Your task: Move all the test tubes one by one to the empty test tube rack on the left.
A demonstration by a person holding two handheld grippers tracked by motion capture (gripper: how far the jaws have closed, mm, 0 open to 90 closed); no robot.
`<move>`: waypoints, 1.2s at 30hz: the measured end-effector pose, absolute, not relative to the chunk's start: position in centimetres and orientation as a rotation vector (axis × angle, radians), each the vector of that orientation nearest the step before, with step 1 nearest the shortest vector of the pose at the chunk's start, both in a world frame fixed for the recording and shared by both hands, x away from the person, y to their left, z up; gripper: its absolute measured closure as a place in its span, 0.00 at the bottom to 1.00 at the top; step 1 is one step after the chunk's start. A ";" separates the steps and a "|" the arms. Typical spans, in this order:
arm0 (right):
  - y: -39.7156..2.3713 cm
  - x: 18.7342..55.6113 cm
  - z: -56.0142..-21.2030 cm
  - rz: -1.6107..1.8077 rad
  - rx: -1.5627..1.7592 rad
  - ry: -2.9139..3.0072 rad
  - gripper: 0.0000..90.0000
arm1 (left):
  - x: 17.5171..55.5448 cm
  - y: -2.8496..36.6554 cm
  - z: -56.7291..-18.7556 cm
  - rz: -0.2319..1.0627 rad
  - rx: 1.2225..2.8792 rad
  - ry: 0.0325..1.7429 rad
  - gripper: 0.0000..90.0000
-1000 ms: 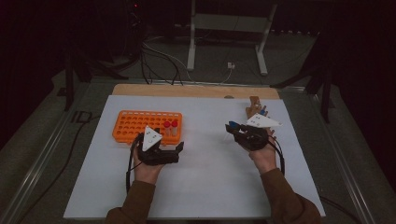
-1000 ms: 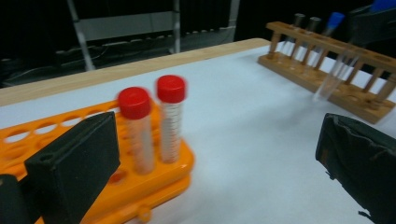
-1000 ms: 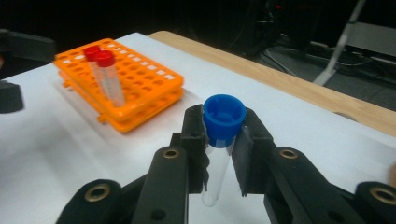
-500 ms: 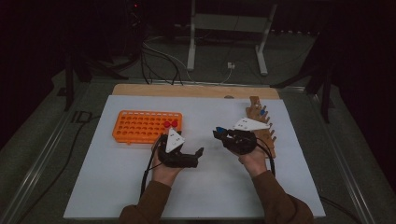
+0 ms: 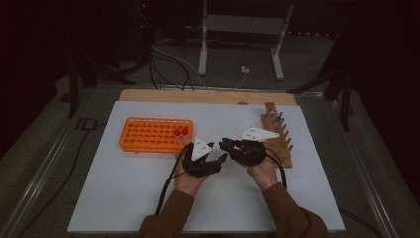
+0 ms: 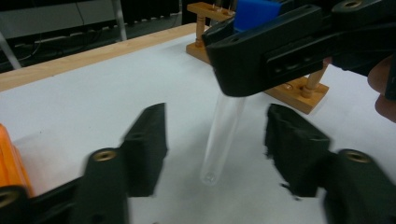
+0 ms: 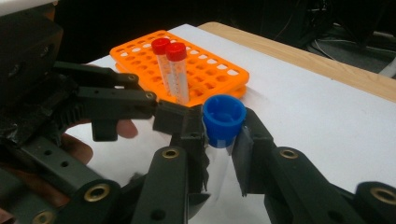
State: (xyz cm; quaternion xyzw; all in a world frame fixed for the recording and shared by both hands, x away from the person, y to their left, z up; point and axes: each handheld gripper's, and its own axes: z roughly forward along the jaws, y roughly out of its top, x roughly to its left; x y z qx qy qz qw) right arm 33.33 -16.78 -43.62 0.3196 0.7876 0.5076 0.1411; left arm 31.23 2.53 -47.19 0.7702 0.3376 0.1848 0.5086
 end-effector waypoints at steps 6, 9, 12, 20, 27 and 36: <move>-16.5 33.3 -43.7 1.465 0.919 2.283 0.85 | 31.2 2.3 -47.2 0.434 1.856 0.797 0.68; -16.4 33.2 -43.8 1.468 0.917 2.289 0.85 | 31.2 2.3 -47.2 0.426 1.851 0.790 0.73; -16.3 33.2 -43.9 1.465 0.915 2.292 0.85 | 31.3 2.3 -47.2 0.416 1.852 0.785 0.80; -16.6 33.3 -43.8 1.495 0.924 2.281 0.73 | 31.3 2.2 -47.4 0.421 1.866 0.780 0.85; -17.7 33.6 -43.6 1.523 0.963 2.255 0.47 | 31.6 3.1 -47.2 0.443 1.867 0.809 0.85; -18.7 33.5 -43.9 1.465 0.986 2.211 0.22 | 31.6 5.0 -46.9 0.456 1.848 0.847 0.85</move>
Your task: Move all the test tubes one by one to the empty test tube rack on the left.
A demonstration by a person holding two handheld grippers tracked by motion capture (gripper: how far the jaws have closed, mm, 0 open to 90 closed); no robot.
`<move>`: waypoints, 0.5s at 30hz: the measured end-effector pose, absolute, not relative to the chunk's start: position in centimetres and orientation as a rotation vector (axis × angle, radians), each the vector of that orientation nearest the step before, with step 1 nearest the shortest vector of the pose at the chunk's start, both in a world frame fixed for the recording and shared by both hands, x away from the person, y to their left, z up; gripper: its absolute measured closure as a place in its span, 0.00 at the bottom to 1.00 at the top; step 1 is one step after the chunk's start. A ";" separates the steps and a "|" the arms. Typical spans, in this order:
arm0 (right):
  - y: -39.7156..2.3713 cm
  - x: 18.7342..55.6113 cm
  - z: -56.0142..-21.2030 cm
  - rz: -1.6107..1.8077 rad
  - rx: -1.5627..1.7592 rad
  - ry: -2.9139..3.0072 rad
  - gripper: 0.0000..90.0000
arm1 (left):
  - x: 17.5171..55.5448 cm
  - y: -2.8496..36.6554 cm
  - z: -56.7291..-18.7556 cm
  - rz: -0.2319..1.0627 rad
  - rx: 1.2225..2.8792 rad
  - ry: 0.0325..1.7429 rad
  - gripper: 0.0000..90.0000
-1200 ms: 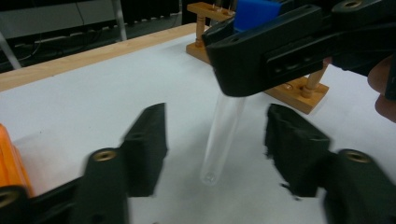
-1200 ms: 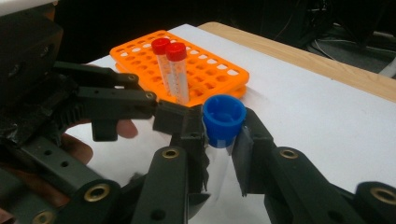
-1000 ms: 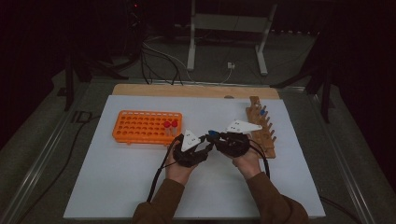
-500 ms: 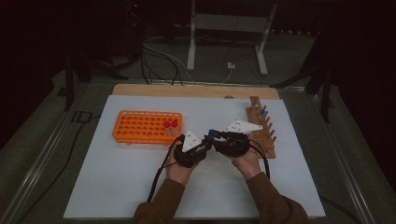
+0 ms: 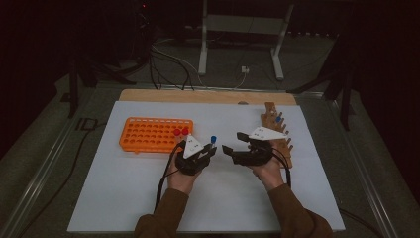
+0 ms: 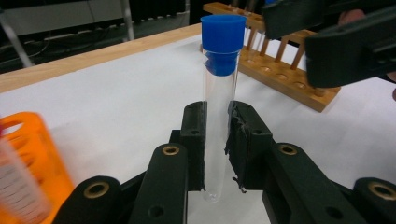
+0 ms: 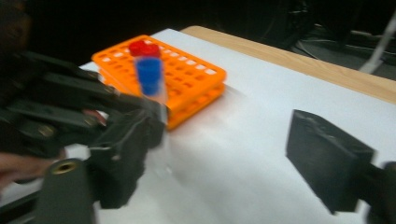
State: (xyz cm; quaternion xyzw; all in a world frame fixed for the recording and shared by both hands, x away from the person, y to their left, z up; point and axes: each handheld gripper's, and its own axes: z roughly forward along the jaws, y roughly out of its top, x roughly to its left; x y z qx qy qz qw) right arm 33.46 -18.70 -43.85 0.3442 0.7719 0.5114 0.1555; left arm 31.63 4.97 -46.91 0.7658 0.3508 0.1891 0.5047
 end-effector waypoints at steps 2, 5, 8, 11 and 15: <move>-19.0 33.4 -44.1 1.445 0.998 2.201 0.18 | 31.6 5.6 -46.9 0.461 1.844 0.856 0.85; -19.5 33.4 -44.4 1.419 1.015 2.191 0.14 | 31.6 6.4 -46.8 0.462 1.830 0.874 0.85; -20.0 33.4 -44.7 1.401 1.022 2.192 0.11 | 31.6 7.2 -46.8 0.470 1.828 0.883 0.85; -20.5 33.4 -44.8 1.399 1.036 2.185 0.07 | 31.5 7.8 -46.6 0.480 1.826 0.890 0.85; -21.1 33.3 -44.9 1.384 1.040 2.167 0.02 | 31.4 8.5 -46.4 0.490 1.813 0.900 0.85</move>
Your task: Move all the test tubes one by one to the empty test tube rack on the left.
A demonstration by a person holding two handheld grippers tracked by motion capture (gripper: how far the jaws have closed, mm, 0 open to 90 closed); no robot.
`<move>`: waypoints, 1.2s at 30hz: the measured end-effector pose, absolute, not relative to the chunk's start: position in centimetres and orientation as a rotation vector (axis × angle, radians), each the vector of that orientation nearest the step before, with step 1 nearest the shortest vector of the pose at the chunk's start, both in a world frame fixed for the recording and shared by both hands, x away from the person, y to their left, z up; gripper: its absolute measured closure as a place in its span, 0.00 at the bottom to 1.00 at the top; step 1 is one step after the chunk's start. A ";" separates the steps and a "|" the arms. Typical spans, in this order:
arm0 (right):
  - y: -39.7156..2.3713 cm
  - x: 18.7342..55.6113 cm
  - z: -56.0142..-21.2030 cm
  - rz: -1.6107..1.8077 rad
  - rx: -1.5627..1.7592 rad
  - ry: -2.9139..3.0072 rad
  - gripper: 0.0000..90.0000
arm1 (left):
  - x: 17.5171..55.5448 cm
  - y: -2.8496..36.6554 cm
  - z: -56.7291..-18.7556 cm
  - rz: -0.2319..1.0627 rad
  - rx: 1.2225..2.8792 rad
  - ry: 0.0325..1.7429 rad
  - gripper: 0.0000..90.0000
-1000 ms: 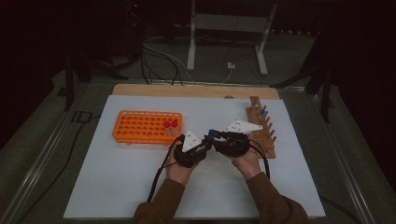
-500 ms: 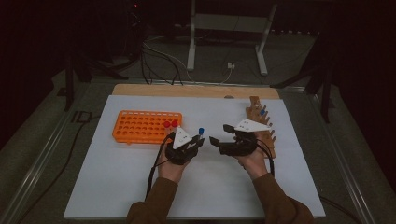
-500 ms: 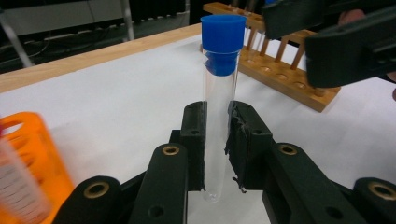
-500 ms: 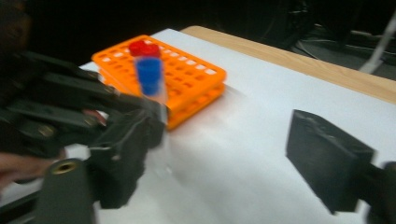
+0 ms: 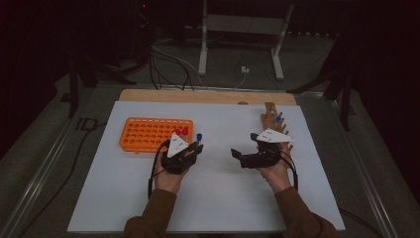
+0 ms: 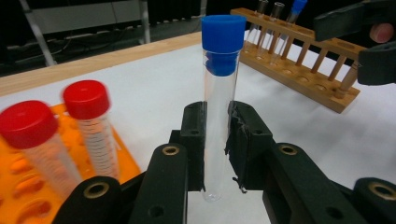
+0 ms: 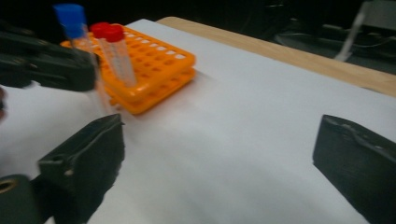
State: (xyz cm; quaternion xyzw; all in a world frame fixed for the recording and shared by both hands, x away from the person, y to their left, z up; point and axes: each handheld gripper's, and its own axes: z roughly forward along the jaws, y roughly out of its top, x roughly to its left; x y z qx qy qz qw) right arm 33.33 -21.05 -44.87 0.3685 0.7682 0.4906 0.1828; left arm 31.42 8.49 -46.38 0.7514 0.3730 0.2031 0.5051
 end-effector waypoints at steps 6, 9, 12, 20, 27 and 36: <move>-22.0 33.2 -45.2 1.352 1.066 2.112 0.00 | 31.4 9.6 -46.2 0.497 1.791 0.922 0.85; -22.5 33.0 -45.3 1.345 1.076 2.092 0.00 | 31.4 10.2 -46.2 0.503 1.791 0.931 0.85; -23.0 32.9 -45.4 1.348 1.084 2.077 0.00 | 31.4 10.9 -46.1 0.511 1.783 0.943 0.85; -23.8 32.8 -45.4 1.359 1.100 2.060 0.00 | 31.6 13.0 -46.0 0.533 1.761 0.978 0.85; -24.1 32.8 -45.5 1.356 1.103 2.056 0.00 | 32.0 14.6 -46.2 0.581 1.739 1.020 0.85; -24.1 32.8 -45.5 1.360 1.105 2.050 0.00 | 33.0 15.6 -46.3 0.653 1.722 1.058 0.85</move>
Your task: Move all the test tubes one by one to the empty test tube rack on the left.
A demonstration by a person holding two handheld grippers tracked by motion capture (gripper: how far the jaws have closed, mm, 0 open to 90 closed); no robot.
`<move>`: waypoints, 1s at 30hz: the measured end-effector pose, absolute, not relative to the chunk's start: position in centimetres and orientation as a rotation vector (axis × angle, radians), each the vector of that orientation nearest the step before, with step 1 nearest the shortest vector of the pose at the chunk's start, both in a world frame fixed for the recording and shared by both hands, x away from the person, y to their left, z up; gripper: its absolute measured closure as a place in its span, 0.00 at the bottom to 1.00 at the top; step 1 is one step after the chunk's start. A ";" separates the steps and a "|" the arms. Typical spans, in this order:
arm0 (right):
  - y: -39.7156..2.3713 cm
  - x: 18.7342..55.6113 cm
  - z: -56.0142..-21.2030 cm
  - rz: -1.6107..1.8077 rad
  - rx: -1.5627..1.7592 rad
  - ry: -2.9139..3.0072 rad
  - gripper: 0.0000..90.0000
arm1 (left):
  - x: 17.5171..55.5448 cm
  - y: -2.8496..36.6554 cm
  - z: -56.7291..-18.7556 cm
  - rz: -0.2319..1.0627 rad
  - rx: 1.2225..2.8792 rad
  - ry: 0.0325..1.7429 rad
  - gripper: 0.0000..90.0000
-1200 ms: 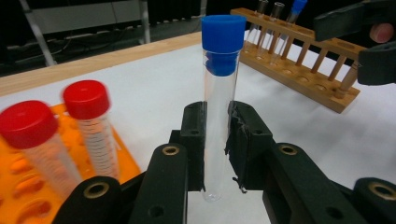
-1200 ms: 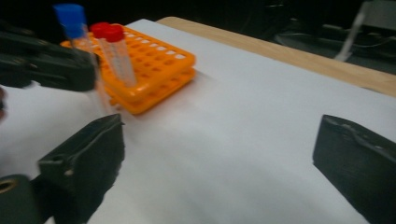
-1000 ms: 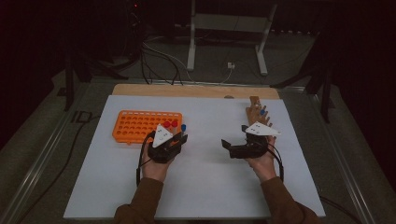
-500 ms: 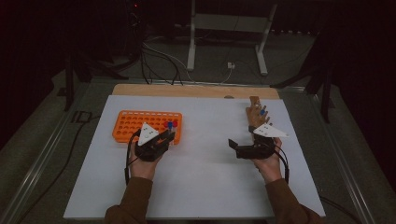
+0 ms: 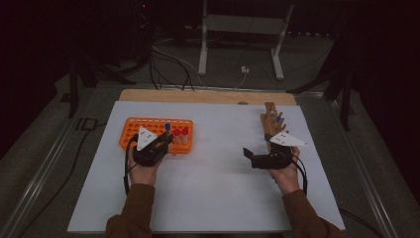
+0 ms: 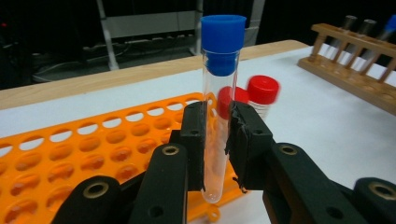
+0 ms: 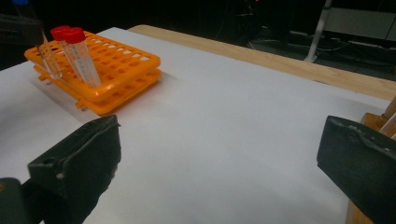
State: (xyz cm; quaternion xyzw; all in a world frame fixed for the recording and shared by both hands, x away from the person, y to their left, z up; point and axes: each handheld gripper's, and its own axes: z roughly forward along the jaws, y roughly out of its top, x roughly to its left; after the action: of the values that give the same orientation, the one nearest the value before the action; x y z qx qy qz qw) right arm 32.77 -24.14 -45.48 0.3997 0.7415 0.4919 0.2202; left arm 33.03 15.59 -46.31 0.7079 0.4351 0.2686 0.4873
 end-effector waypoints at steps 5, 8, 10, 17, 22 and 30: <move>-24.2 32.8 -45.5 1.361 1.106 2.047 0.00 | 33.7 15.7 -46.7 0.682 1.721 1.064 0.85; -24.2 32.8 -45.5 1.359 1.104 2.050 0.00 | 34.0 15.6 -46.9 0.693 1.710 1.067 0.85; -24.1 32.8 -45.5 1.360 1.104 2.051 0.00 | 34.2 15.5 -47.0 0.697 1.707 1.068 0.85; -24.2 32.7 -45.5 1.360 1.105 2.051 0.00 | 34.9 15.2 -47.8 0.692 1.739 1.082 0.85; -24.2 32.8 -45.6 1.356 1.110 2.053 0.00 | 34.9 15.2 -48.3 0.690 1.782 1.082 0.85; -24.1 32.7 -45.6 1.354 1.107 2.059 0.00 | 34.9 15.1 -49.4 0.677 1.839 1.091 0.85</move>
State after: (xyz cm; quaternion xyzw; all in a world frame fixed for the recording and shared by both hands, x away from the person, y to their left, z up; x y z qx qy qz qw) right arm 32.71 -24.06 -45.62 0.3998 0.7439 0.4890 0.2182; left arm 34.92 15.10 -49.36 0.7386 0.4381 0.2718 0.4344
